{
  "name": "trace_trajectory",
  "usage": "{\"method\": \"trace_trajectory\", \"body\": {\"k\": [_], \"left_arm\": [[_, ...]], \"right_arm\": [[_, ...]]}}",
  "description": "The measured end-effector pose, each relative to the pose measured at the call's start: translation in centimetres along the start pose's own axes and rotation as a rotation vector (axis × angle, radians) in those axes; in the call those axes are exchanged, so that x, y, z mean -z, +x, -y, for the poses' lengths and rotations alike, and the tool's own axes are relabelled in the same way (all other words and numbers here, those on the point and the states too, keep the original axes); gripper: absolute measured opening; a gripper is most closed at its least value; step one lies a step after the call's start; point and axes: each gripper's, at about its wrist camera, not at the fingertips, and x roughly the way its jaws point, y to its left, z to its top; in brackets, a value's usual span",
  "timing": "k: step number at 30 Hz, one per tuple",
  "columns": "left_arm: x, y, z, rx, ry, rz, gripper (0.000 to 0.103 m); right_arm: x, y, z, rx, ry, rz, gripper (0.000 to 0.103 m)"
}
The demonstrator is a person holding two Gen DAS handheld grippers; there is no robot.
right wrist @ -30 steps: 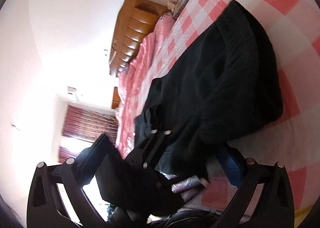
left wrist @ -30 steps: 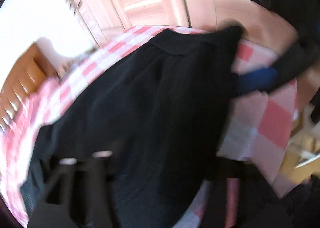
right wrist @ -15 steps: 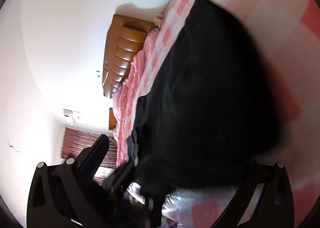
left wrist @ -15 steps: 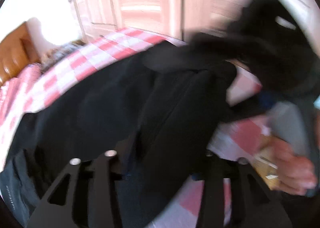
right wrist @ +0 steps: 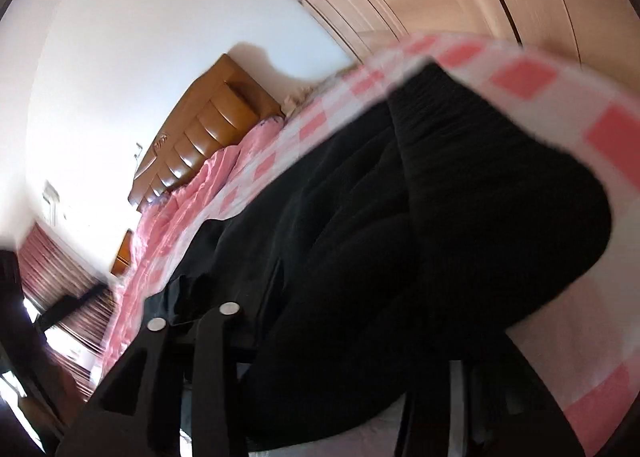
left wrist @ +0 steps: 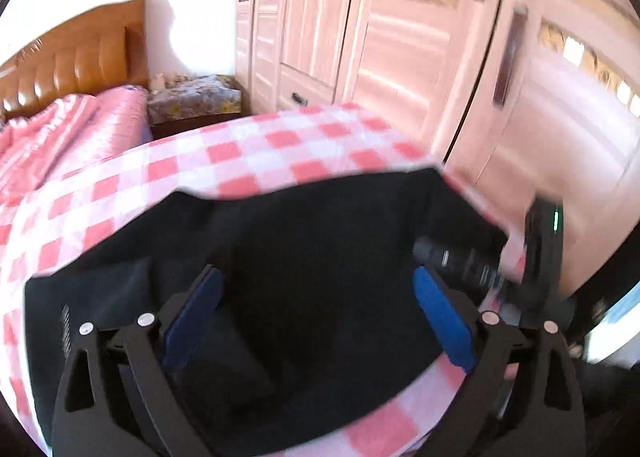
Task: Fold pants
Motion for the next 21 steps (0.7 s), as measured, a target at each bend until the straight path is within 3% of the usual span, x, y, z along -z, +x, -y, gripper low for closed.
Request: {"method": "trace_trajectory", "body": {"k": [2, 4, 6, 7, 10, 12, 15, 18, 21], "left_arm": [[-3.3, 1.1, -0.2, 0.102, -0.056, -0.046, 0.101], [-7.3, 3.5, 0.8, 0.240, -0.104, -0.168, 0.101], [-11.0, 6.5, 3.3, 0.292, -0.099, -0.316, 0.101], [-12.2, 7.7, 4.7, 0.282, -0.078, -0.369, 0.101], [-14.6, 13.1, 11.9, 0.159, 0.120, -0.584, 0.101], [-13.7, 16.3, 17.0, 0.050, 0.313, -0.720, 0.101], [-11.0, 19.7, 22.8, -0.079, 0.571, -0.853, 0.101], [-7.9, 22.8, 25.1, -0.222, 0.755, -0.974, 0.101], [-5.0, 25.1, 24.6, -0.438, 0.927, -1.082, 0.101]], "right_arm": [[0.2, -0.7, -1.8, 0.050, -0.126, 0.050, 0.036], [0.3, -0.3, -4.9, 0.120, -0.284, 0.100, 0.035], [0.4, 0.0, -6.5, 0.176, -0.393, 0.127, 0.035], [0.2, 0.6, -6.9, 0.197, -0.416, 0.131, 0.035], [-0.2, 1.3, -7.2, 0.224, -0.431, 0.130, 0.035], [0.2, 0.9, -6.7, 0.221, -0.419, 0.121, 0.035], [0.2, 0.7, -6.3, 0.213, -0.416, 0.111, 0.035], [0.2, 0.2, -6.2, 0.207, -0.433, 0.109, 0.035], [0.5, 0.0, -6.4, 0.213, -0.454, 0.107, 0.035]]}}
